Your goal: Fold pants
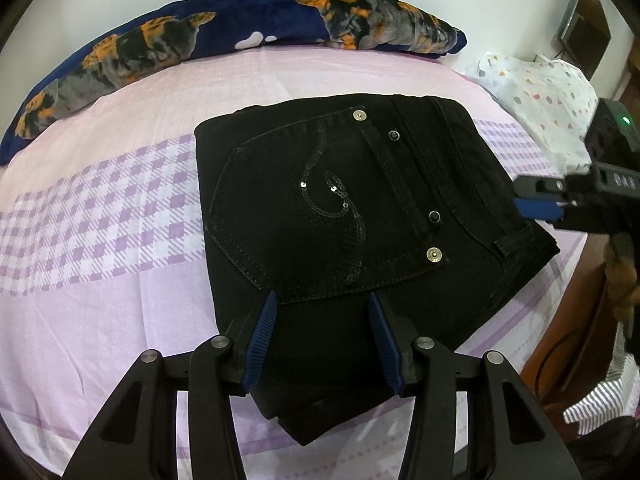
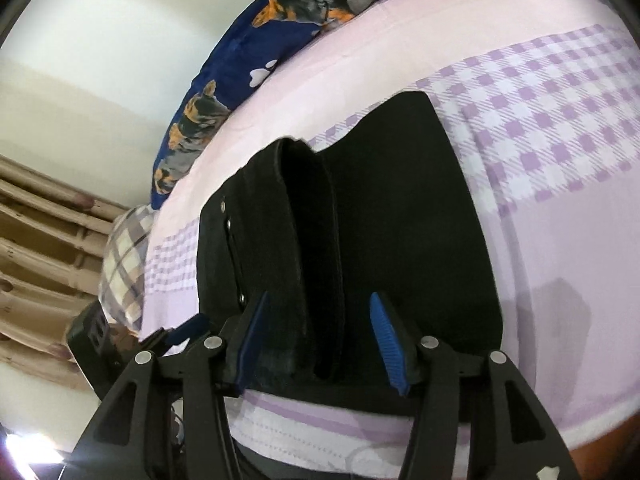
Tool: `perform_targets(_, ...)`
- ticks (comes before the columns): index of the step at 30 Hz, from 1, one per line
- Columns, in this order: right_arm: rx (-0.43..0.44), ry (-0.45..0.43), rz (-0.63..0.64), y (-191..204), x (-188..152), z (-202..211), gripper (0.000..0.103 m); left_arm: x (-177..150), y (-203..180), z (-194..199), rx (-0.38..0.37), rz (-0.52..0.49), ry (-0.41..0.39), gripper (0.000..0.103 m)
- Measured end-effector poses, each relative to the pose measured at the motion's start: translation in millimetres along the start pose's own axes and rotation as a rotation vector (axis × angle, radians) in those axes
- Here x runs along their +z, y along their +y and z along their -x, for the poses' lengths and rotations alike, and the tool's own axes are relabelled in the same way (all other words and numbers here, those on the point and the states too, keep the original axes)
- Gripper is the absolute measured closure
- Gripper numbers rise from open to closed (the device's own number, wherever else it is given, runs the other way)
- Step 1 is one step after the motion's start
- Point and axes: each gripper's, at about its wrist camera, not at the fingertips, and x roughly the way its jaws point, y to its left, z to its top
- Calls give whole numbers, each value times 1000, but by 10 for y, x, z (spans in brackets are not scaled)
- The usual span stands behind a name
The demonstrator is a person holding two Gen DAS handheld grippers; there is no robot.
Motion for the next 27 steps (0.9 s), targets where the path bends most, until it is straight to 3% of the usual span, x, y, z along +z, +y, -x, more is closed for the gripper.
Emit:
perform_targets(5, 25, 53, 29, -82, 167, -160, 52, -2, 1, -2, 2, -1, 1, 54)
perform_targets(16, 129, 71, 106, -6, 376, -456, 50, 4, 20, -19, 10, 5, 9, 54)
perform_targets(23, 200, 75, 78, -18, 401, -575, 61, 0, 43, -18, 6, 21, 11, 53)
perform_targets(27, 252, 123, 83, -2, 298, -635, 66, 2, 46, -23, 5, 21, 12, 53)
